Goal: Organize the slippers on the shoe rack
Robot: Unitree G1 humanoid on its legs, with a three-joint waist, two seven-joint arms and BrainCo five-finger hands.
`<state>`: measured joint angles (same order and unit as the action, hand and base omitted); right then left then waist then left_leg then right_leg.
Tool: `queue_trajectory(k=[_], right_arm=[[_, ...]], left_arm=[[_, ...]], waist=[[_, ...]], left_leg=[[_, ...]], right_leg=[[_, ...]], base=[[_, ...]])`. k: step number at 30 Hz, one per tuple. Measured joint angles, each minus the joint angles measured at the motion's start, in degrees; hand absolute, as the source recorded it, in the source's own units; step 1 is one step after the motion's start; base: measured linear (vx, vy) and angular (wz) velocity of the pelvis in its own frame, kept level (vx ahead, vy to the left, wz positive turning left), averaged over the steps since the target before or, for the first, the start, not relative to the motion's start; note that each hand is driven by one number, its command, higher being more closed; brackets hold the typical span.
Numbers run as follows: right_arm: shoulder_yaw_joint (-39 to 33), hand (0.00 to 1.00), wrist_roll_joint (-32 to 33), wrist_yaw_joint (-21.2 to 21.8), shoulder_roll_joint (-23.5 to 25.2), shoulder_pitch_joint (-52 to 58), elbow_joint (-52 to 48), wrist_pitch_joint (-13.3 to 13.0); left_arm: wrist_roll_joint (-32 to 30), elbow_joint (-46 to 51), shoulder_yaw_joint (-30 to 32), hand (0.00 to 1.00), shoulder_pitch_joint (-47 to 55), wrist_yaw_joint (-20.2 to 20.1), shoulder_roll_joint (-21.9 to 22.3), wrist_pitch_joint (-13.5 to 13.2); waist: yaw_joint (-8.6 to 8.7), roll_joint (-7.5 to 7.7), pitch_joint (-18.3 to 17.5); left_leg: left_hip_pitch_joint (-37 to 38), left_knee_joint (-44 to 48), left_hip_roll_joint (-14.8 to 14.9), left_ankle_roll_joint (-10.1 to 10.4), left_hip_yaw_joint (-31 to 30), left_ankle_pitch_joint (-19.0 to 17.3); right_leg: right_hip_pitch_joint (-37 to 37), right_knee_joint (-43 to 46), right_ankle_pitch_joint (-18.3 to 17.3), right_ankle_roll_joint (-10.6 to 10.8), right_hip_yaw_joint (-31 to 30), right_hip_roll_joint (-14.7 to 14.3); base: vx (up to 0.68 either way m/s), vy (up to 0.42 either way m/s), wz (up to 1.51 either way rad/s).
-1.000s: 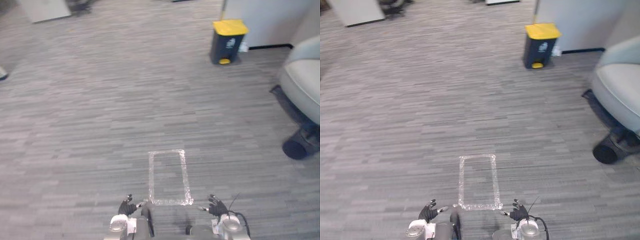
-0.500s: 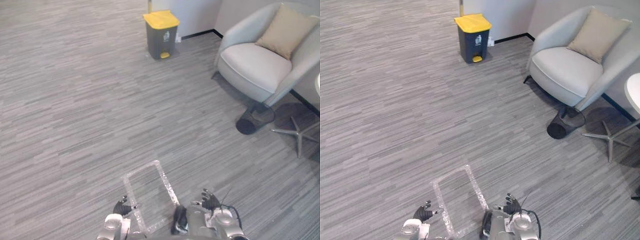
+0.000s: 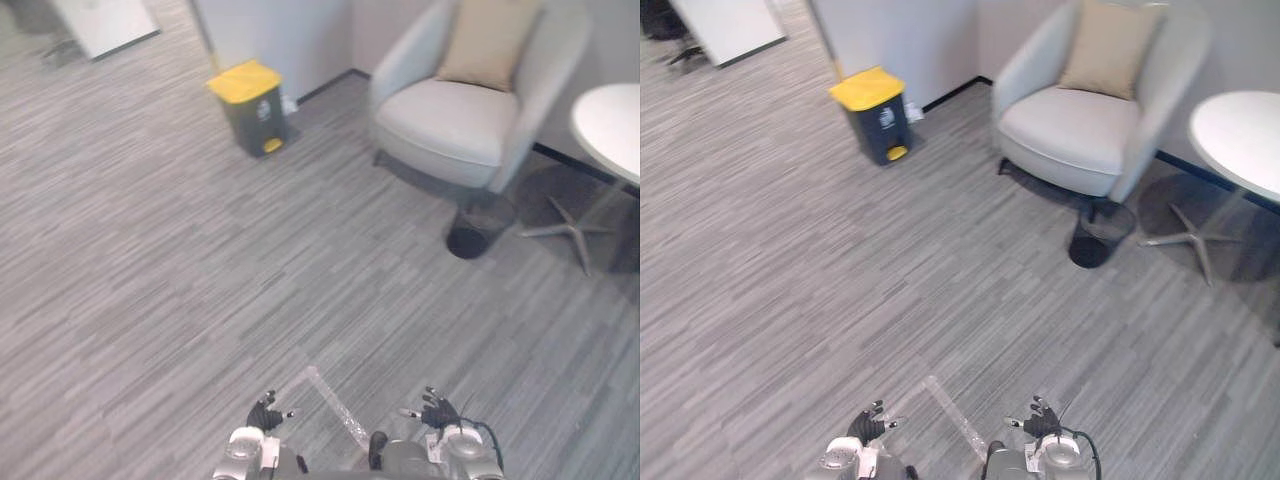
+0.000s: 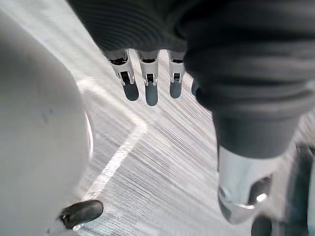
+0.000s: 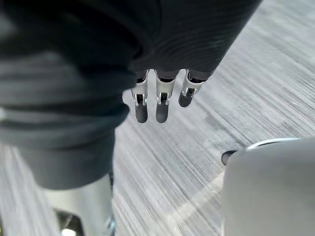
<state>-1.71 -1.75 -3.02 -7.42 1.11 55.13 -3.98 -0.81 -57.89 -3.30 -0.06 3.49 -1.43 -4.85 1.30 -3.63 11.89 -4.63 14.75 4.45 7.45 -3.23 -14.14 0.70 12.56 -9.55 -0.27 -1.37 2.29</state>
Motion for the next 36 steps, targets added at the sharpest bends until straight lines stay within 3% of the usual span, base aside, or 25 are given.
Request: queue_trajectory(k=[1,2,4,6,7,11,12,13,15,18,22,24,27,28,30,31,32,33,36], right_arm=[[0.1,0.00,0.0,0.0,-0.2,0.1,0.0,0.0],[0.2,0.00,-0.1,-0.1,-0.3,0.2,0.3,0.0],[0.3,0.00,0.0,0.0,1.8,1.3,0.3,-0.1],[0.5,0.00,0.0,0.2,3.3,1.3,1.0,0.0],[0.7,0.00,0.1,0.4,3.4,1.6,1.8,0.0],[0.9,0.00,0.2,0.6,3.2,0.2,2.4,0.1],[1.0,0.00,0.2,0.6,2.9,-0.2,2.4,0.1],[0.9,0.00,0.2,0.7,2.5,-0.2,2.4,0.1],[0.8,0.00,0.2,0.7,2.4,-0.2,2.4,0.0],[0.7,0.00,0.2,0.7,2.4,-0.2,2.9,-0.1],[0.6,0.00,0.2,0.7,2.4,-0.4,4.2,-0.2],[0.6,0.00,0.2,0.7,2.3,-0.4,4.4,-0.2],[0.7,0.00,0.5,0.6,1.1,-0.4,4.3,-0.2],[0.5,0.00,0.6,0.5,0.6,-1.3,4.6,0.1],[-0.5,0.00,0.6,0.1,0.0,-1.1,4.7,0.1],[-0.5,0.00,0.8,0.1,-0.1,-0.8,4.6,0.1],[-0.5,0.00,0.8,0.1,-0.1,-0.9,4.5,0.0],[-0.5,0.00,1.1,0.1,0.3,-1.0,4.6,0.1],[-2.0,0.00,1.8,0.3,1.8,0.5,4.6,0.1]], left_arm=[[0.1,0.0,-0.1,0.00,0.1,0.0,0.1,0.0],[0.4,-0.2,-0.1,0.00,0.3,0.0,-0.1,0.1],[0.9,-0.2,-0.1,0.00,0.5,0.1,-2.0,0.1],[0.9,-0.5,-0.6,0.00,0.8,0.1,-3.3,0.2],[0.9,-0.7,-0.7,0.00,0.8,0.1,-3.7,0.2],[0.9,-1.3,-1.2,0.00,0.6,0.1,-4.2,0.3],[0.9,-1.3,-1.2,0.00,0.7,0.1,-4.2,0.3],[0.9,-1.3,-1.2,0.00,0.4,0.1,-4.3,0.3],[0.9,-1.3,-1.2,0.00,0.2,0.1,-4.3,0.3],[0.9,-1.4,-1.2,0.00,0.3,-0.1,-4.0,0.5],[0.8,-2.5,-2.3,0.00,-0.1,-0.4,-3.2,0.6],[0.8,-2.3,-2.1,0.00,-0.4,-0.4,-3.1,0.6],[0.9,-2.2,0.2,0.00,-0.4,-0.4,-2.3,0.5],[0.9,-2.3,0.3,0.00,-0.4,-0.4,-1.9,0.3],[0.9,-2.1,0.3,0.00,-0.4,-0.3,-1.9,0.2],[1.0,-2.2,0.3,0.00,-0.1,-0.2,-1.9,0.2],[1.0,-2.4,0.2,0.00,0.0,-0.2,-1.8,0.2],[1.0,-2.3,0.1,0.00,-0.3,-0.2,-2.3,0.3],[0.9,-2.4,-0.1,0.00,-0.1,-0.1,-2.9,0.6]], waist=[[-0.04,-0.37,-0.2],[-0.11,-0.72,-0.9],[-0.01,2.59,-2.6],[-0.05,5.03,-3.8],[-0.37,5.56,-4.1],[-0.41,4.63,-3.3],[-0.31,4.12,-2.9],[-0.27,3.74,-2.7],[-0.27,3.53,-2.6],[-0.37,3.40,-2.7],[-0.43,3.49,-2.7],[-0.80,3.54,-2.6],[-1.60,2.52,-1.9],[-1.66,1.93,-1.7],[-1.59,1.61,-1.4],[-1.57,0.93,-1.7],[-1.56,0.38,-1.7],[-1.55,1.35,-2.3],[-1.24,3.81,-3.6]], left_leg=[[-0.2,-0.8,0.3,0.2,-1.4,1.8],[-0.2,1.2,0.5,-1.0,-0.1,4.9],[0.8,-0.6,-1.4,-2.2,3.7,3.9],[1.3,-1.9,-2.9,-3.9,6.1,4.2],[2.2,-2.7,-3.5,-4.4,7.8,4.0],[4.9,-3.9,-4.1,-5.1,13.4,3.7],[5.6,-4.1,-4.0,-5.1,14.4,3.7],[6.8,-4.7,-4.0,-5.1,15.8,3.6],[7.9,-4.9,-3.6,-5.1,17.2,3.6],[9.9,-5.9,-2.5,-5.1,19.2,3.6],[10.0,-2.8,-1.5,-4.5,21.3,3.3],[7.4,4.7,0.0,-2.8,22.3,2.3],[2.2,20.3,3.0,-2.8,22.4,1.6],[1.6,19.0,1.5,-3.7,17.9,-1.8],[1.8,11.1,-0.3,-4.0,11.5,-2.7],[2.8,2.4,-0.3,-3.4,7.2,0.3],[2.6,0.9,0.3,-3.3,6.8,2.5],[3.7,-0.9,-0.3,-4.0,8.3,2.8],[5.9,-5.3,-2.5,-5.4,10.4,4.4]], right_leg=[[0.0,0.2,-0.3,0.7,-1.4,-0.5],[-0.4,0.3,-0.9,2.4,-4.1,-1.1],[0.3,-0.8,-0.8,4.0,-6.7,1.6],[0.6,-1.8,-0.3,5.0,-8.3,3.3],[1.2,-2.3,0.1,5.7,-8.8,4.0],[2.2,-1.1,1.6,7.0,-7.5,5.0],[2.5,-0.4,2.0,7.0,-3.8,5.4],[3.0,0.8,2.0,6.7,4.1,6.4],[3.3,2.3,1.9,5.4,10.8,6.9],[2.4,1.4,2.5,3.8,15.8,6.2],[-0.7,-4.6,3.6,3.2,15.1,4.7],[-0.9,-5.1,3.8,3.1,14.0,4.4],[-2.5,-5.2,3.9,2.6,9.5,3.7],[-2.4,-5.1,3.9,2.7,6.9,4.0],[-2.2,-4.9,4.1,3.0,4.4,4.2],[-1.6,-5.2,4.5,3.8,3.0,3.3],[-1.5,-5.7,4.7,4.1,2.6,2.6],[-2.3,-8.0,6.4,4.7,2.2,3.2],[-2.7,-9.9,7.0,5.6,2.1,5.4]], base=[[0.19,0.327,-1.32],[0.15,0.291,-1.03],[0.18,0.304,-0.73],[0.21,0.249,-0.55],[0.19,0.210,-0.61],[0.15,0.173,-0.73],[0.08,0.089,-0.55],[0.09,0.067,-0.49],[0.10,-0.007,-0.41],[0.06,-0.041,-0.39],[0.04,-0.043,-0.34],[0.00,-0.060,-0.40],[0.07,0.021,-0.75],[0.02,0.162,-0.95],[-0.03,0.144,-0.82],[-0.04,0.100,-0.57],[-0.08,0.112,-0.66],[-0.03,0.108,-0.43],[0.04,0.105,-0.21]])
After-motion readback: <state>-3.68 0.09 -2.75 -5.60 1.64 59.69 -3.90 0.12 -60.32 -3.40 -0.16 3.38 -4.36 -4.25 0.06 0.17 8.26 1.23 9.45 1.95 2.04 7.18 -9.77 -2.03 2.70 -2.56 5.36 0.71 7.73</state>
